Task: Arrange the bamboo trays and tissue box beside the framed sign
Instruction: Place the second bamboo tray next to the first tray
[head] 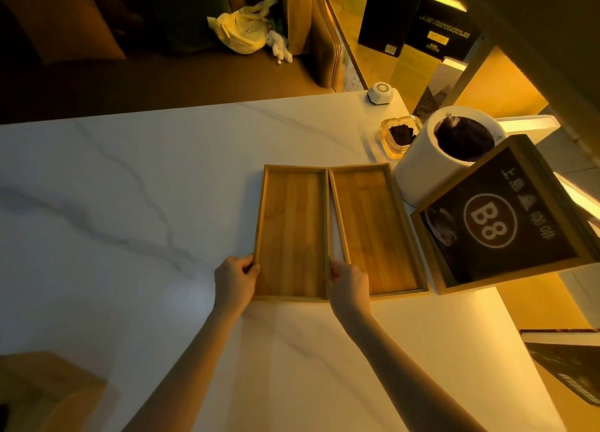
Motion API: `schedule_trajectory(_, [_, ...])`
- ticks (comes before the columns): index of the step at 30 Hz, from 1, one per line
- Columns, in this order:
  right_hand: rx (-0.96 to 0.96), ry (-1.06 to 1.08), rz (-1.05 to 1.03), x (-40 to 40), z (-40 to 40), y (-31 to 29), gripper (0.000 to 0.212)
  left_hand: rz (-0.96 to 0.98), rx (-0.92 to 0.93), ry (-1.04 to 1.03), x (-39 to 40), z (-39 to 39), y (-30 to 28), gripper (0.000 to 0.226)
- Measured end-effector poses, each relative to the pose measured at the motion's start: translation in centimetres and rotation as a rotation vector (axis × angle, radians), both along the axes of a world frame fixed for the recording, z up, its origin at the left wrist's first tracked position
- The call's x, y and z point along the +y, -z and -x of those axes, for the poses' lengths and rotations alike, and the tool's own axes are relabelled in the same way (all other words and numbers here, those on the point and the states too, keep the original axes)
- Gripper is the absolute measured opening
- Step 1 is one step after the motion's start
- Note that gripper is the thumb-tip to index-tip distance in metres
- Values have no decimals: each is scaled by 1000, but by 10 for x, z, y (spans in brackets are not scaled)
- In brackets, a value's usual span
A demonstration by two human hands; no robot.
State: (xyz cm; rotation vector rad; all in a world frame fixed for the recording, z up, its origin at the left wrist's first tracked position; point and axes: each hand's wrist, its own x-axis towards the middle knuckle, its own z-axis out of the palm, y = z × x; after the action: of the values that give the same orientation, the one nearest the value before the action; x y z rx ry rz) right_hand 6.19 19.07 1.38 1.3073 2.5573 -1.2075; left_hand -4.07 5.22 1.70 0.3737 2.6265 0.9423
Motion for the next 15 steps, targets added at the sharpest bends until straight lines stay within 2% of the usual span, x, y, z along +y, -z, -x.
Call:
schedule_trajectory(6, [31,-14,-38,1,-3,3,17,-25,-9,-30,1,-3,0,30])
schedule_trajectory(11, [35,-73,-71,-4,-8,-2,17,14,8,28,-4,-5,3,31])
schedule_trajectory(15, [50,-193,-239,-18,-29,-3,29,3,69,94,-16,-24,6,36])
